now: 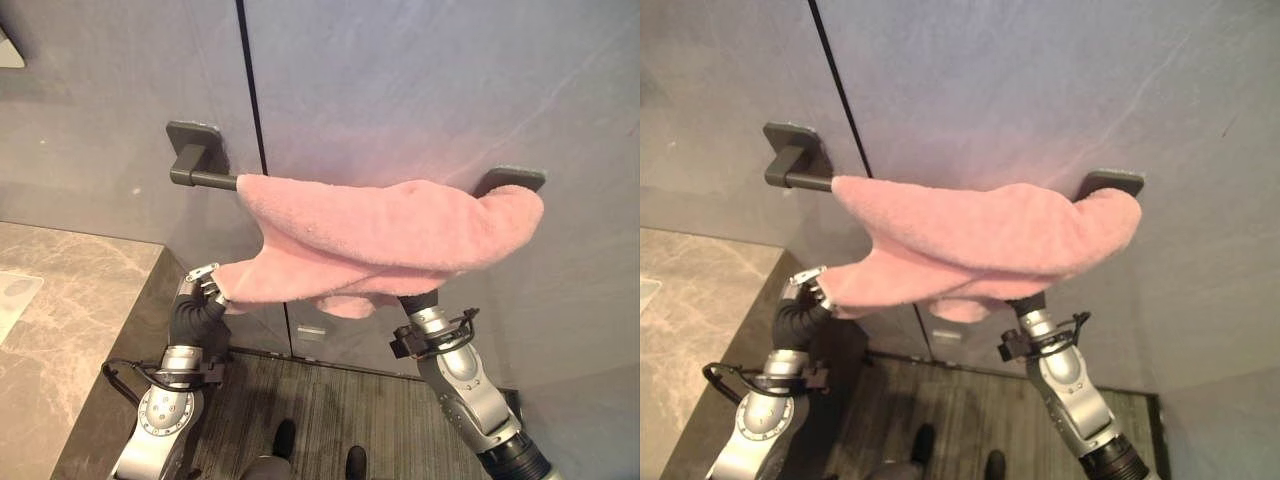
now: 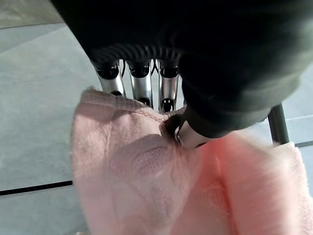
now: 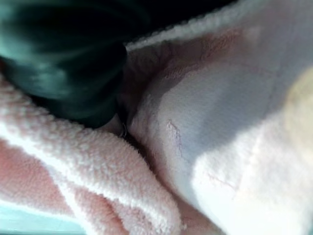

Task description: Put brush and paste in cup on sink, flatten towel.

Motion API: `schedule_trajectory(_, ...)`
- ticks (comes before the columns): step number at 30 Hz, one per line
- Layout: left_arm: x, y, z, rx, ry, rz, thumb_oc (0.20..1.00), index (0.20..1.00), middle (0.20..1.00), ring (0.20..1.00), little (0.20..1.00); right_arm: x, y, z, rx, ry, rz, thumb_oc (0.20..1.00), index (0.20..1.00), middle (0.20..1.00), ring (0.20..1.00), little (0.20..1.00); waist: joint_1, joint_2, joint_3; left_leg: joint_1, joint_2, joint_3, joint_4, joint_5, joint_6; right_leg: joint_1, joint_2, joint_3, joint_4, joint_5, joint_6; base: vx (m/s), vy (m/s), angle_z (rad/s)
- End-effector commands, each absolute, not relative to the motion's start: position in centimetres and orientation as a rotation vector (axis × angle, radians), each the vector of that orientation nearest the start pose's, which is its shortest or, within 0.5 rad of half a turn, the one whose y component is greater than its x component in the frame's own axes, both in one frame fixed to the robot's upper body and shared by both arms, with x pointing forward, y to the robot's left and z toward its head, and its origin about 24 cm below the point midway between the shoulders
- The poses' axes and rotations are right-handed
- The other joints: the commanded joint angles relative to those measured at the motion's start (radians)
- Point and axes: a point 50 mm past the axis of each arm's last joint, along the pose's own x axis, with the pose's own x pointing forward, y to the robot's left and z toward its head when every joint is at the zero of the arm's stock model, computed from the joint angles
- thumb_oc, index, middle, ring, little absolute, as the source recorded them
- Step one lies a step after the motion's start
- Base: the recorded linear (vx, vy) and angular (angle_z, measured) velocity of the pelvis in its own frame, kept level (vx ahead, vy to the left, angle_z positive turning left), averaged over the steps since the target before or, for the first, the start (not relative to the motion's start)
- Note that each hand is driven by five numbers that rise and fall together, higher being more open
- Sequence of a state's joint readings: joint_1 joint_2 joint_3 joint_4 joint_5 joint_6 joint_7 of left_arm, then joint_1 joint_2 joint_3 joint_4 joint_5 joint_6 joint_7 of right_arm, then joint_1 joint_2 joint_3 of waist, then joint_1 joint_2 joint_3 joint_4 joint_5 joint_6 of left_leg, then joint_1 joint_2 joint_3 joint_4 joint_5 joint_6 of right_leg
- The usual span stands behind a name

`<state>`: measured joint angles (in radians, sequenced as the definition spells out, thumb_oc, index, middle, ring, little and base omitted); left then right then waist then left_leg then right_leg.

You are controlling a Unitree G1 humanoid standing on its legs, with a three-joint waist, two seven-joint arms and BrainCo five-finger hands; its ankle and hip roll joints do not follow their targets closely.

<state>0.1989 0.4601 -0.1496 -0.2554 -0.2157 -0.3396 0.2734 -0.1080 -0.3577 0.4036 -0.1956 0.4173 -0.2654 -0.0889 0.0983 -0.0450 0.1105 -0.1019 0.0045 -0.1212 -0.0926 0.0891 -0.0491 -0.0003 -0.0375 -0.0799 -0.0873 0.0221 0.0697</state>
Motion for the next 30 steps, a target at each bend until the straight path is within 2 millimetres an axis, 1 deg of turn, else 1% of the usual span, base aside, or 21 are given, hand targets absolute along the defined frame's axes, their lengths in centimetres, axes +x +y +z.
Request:
schedule_trajectory(1,20.1,20.3,10.4,0.143,-0.461,0.126,0.2,0.2,0.2,0.2,0.2,23.8,-10.5,13.9,0.2,-0.523,0.411,0.2,0.2,0.2,0.2,0.2,0.008,-0.032,-0.034,0.022,-0.023,0.01,0.006,-0.038,0.005,-0.027,-0.041,0.069,0.009,0.013,0.061,0.01,-0.01,0.04)
schedule_trajectory(3,20.3,20.8,7.8,0.157,-0.342,0.185,0.2,0.2,0.2,0.2,0.2,23.9,-10.3,12.4,0.168,-0.449,0.414,0.2,0.2,0.2,0.2,0.2,0.007,-0.037,-0.035,0.025,-0.022,0.013,0.006,-0.039,0.005,-0.025,-0.041,0.067,0.008,0.013,0.061,0.0,0.0,0.0)
schedule_trajectory(5,20.5,20.6,3.8,0.136,-0.133,0.172,0.2,0.2,0.2,0.2,0.2,24.6,-10.7,10.3,0.048,-0.351,0.356,0.2,0.2,0.2,0.2,0.2,0.004,-0.034,-0.033,0.026,-0.022,0.016,0.006,-0.037,0.008,-0.025,-0.04,0.071,0.008,0.015,0.059,0.0,0.0,0.0)
schedule_trajectory(6,20.7,20.7,4.3,0.101,-0.142,0.189,0.2,0.2,0.2,0.2,0.2,24.5,-11.2,10.9,-0.033,-0.39,0.321,0.2,0.2,0.2,0.2,0.2,0.0,-0.029,-0.029,0.025,-0.021,0.018,0.006,-0.036,0.009,-0.027,-0.038,0.076,0.009,0.016,0.058,0.0,0.0,0.0)
schedule_trajectory(7,20.7,20.5,5.6,0.109,-0.207,0.162,0.2,0.2,0.2,0.2,0.2,23.8,-11.1,12.9,0.007,-0.483,0.377,0.2,0.2,0.2,0.2,0.2,-0.002,-0.027,-0.028,0.024,-0.02,0.019,0.006,-0.036,0.008,-0.028,-0.038,0.075,0.009,0.015,0.058,0.0,0.006,-0.05)
schedule_trajectory(8,20.8,20.2,7.5,0.16,-0.309,0.122,0.2,0.2,0.2,0.2,0.2,23.2,-10.9,14.4,0.063,-0.551,0.421,0.2,0.2,0.2,0.2,0.2,-0.004,-0.029,-0.027,0.024,-0.018,0.02,0.007,-0.037,0.006,-0.031,-0.036,0.077,0.009,0.014,0.059,0.01,0.0,-0.06)
schedule_trajectory(9,20.8,19.4,8.6,0.18,-0.38,0.077,0.2,0.2,0.2,0.2,0.2,22.6,-10.9,15.4,0.15,-0.602,0.453,0.2,0.2,0.2,0.2,0.2,-0.009,-0.032,-0.029,0.023,-0.016,0.022,0.007,-0.038,0.005,-0.033,-0.035,0.079,0.01,0.013,0.061,0.02,-0.01,-0.06)
schedule_trajectory(10,20.9,19.4,3.5,0.138,-0.13,0.105,0.2,0.2,0.2,0.2,0.2,23.6,-10.6,12.6,0.161,-0.459,0.41,0.2,0.2,0.2,0.2,0.2,-0.016,-0.032,-0.031,0.03,-0.014,0.026,0.008,-0.04,0.005,-0.03,-0.036,0.08,0.015,0.01,0.061,0.0,-0.008,-0.04)
schedule_trajectory(11,21.0,19.4,3.5,0.137,-0.131,0.105,0.2,0.2,0.2,0.2,0.2,23.6,-10.6,12.6,0.16,-0.46,0.409,0.2,0.2,0.2,0.2,0.2,-0.016,-0.032,-0.033,0.027,-0.014,0.026,0.007,-0.037,0.005,-0.034,-0.036,0.08,0.015,0.013,0.061,-0.02,-0.014,-0.13)
schedule_trajectory(12,21.6,19.9,2.5,0.179,-0.076,0.129,0.2,0.2,0.2,0.2,0.2,25.5,-10.6,7.6,0.102,-0.218,0.305,0.2,0.2,0.2,0.2,0.2,-0.014,-0.028,-0.033,0.026,-0.015,0.023,0.007,-0.034,0.008,-0.035,-0.033,0.082,0.018,0.014,0.057,-0.03,-0.008,-0.14)
schedule_trajectory(14,21.6,19.9,2.6,0.181,-0.078,0.13,0.2,0.2,0.2,0.2,0.2,25.5,-10.5,7.6,0.103,-0.22,0.305,0.2,0.2,0.2,0.2,0.2,-0.015,-0.029,-0.031,0.027,-0.015,0.023,0.007,-0.035,0.008,-0.034,-0.033,0.082,0.019,0.013,0.057,-0.01,-0.004,-0.08)
schedule_trajectory(15,21.7,19.1,5.2,0.158,-0.207,0.058,0.2,0.2,0.2,0.2,0.2,25.0,-10.9,9.8,0.266,-0.309,0.351,0.2,0.2,0.2,0.2,0.2,-0.017,-0.027,-0.03,0.028,-0.013,0.026,0.007,-0.037,0.006,-0.035,-0.031,0.083,0.017,0.012,0.058,0.0,0.0,0.0)
schedule_trajectory(18,21.3,19.0,5.5,0.191,-0.219,0.029,0.2,0.2,0.2,0.2,0.2,24.2,-11.9,9.3,0.247,-0.293,0.319,0.2,0.2,0.2,0.2,0.2,-0.023,-0.03,-0.036,0.033,-0.011,0.028,0.006,-0.04,0.005,-0.031,-0.03,0.082,0.014,0.009,0.058,0.03,-0.003,0.02)
schedule_trajectory(19,21.0,19.1,6.1,0.187,-0.245,0.028,0.2,0.2,0.2,0.2,0.2,24.1,-12.3,9.9,0.214,-0.327,0.32,0.2,0.2,0.2,0.2,0.2,-0.024,-0.03,-0.036,0.033,-0.011,0.029,0.005,-0.041,0.005,-0.03,-0.031,0.081,0.013,0.008,0.058,0.03,-0.006,-0.05)
schedule_trajectory(20,21.0,19.3,6.5,0.18,-0.269,0.038,0.2,0.2,0.2,0.2,0.2,23.8,-12.5,11.3,0.207,-0.398,0.322,0.2,0.2,0.2,0.2,0.2,-0.026,-0.03,-0.037,0.034,-0.009,0.029,0.005,-0.042,0.004,-0.03,-0.03,0.081,0.014,0.006,0.058,0.02,-0.01,-0.05)
schedule_trajectory(21,21.0,19.3,6.9,0.173,-0.292,0.053,0.2,0.2,0.2,0.2,0.2,23.6,-12.5,12.3,0.255,-0.445,0.329,0.2,0.2,0.2,0.2,0.2,-0.027,-0.03,-0.036,0.035,-0.009,0.029,0.006,-0.042,0.003,-0.029,-0.029,0.083,0.014,0.004,0.057,0.03,-0.012,-0.04)
schedule_trajectory(22,20.9,19.4,8.2,0.157,-0.357,0.076,0.2,0.2,0.2,0.2,0.2,22.8,-12.4,14.5,0.285,-0.564,0.362,0.2,0.2,0.2,0.2,0.2,-0.028,-0.032,-0.037,0.037,-0.008,0.03,0.006,-0.044,0.003,-0.028,-0.028,0.084,0.013,0.003,0.057,0.0,0.0,0.0)
schedule_trajectory(23,20.5,19.6,9.2,0.102,-0.41,0.112,0.2,0.2,0.2,0.2,0.2,22.2,-12.0,15.8,0.291,-0.627,0.395,0.2,0.2,0.2,0.2,0.2,-0.025,-0.033,-0.038,0.037,-0.009,0.03,0.006,-0.046,0.003,-0.028,-0.028,0.086,0.012,0.003,0.057,0.0,0.0,0.0)
schedule_trajectory(24,20.4,19.6,9.2,0.102,-0.41,0.113,0.2,0.2,0.2,0.2,0.2,22.2,-12.0,15.8,0.291,-0.627,0.396,0.2,0.2,0.2,0.2,0.2,-0.026,-0.033,-0.038,0.037,-0.009,0.031,0.006,-0.046,0.003,-0.028,-0.028,0.086,0.012,0.003,0.057,0.01,-0.003,-0.04)
schedule_trajectory(28,19.3,20.4,12.6,0.044,-0.577,0.197,0.2,0.2,0.2,0.2,0.2,21.1,-10.9,19.1,0.26,-0.8,0.48,0.2,0.2,0.2,0.2,0.2,-0.013,-0.039,-0.036,0.034,-0.007,0.033,0.007,-0.05,0.002,-0.031,-0.028,0.086,0.01,0.004,0.057,0.0,-0.003,-0.02)
schedule_trajectory(30,18.8,20.7,13.6,0.035,-0.633,0.243,0.2,0.2,0.2,0.2,0.2,20.8,-10.2,19.6,0.232,-0.819,0.529,0.2,0.2,0.2,0.2,0.2,-0.003,-0.045,-0.035,0.034,-0.008,0.03,0.008,-0.053,0.004,-0.03,-0.029,0.086,0.01,0.003,0.056,0.0,0.0,0.0)
